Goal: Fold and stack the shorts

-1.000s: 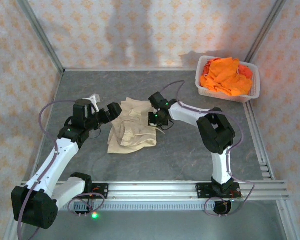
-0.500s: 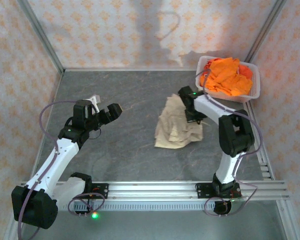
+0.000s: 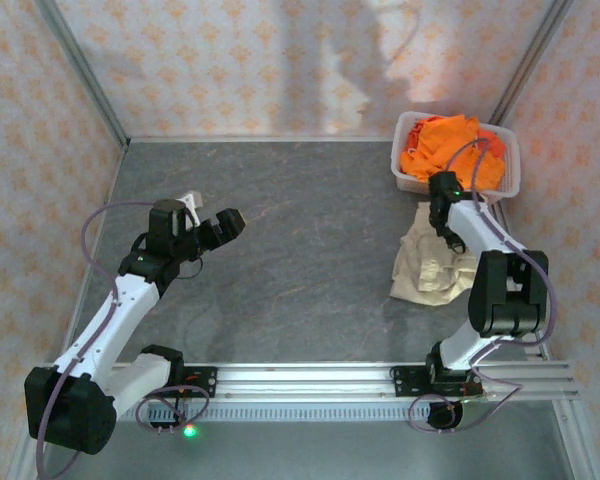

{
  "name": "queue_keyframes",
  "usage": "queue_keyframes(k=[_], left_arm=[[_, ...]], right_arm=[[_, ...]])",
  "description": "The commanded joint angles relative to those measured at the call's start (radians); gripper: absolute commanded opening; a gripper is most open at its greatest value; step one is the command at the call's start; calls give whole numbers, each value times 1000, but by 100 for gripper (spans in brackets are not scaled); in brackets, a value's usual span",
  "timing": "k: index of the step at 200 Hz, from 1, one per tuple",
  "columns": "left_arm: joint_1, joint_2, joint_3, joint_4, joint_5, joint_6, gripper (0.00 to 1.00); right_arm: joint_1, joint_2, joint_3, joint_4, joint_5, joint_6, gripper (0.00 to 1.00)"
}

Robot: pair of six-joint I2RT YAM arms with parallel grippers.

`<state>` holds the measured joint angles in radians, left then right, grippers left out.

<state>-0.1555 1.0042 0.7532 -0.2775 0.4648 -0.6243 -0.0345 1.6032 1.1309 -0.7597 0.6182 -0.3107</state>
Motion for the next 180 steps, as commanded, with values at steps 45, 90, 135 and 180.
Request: queue_keyframes(k=[45,90,135,180], left_arm=[[-7,-40,3,-21,-5,31,100],[-6,-64,-22,-16,-6,24,100],[-6,-78,-22,-33,-9,26,100],[-6,-84,-23,-49,-8,26,100]], right_arm=[[-37,-125,190,-15,-192,232,88],[0,-188,297,147,-618,428,100],[72,199,732,-41,-512,420,99],[73,489,966,-130,-493,451,97]])
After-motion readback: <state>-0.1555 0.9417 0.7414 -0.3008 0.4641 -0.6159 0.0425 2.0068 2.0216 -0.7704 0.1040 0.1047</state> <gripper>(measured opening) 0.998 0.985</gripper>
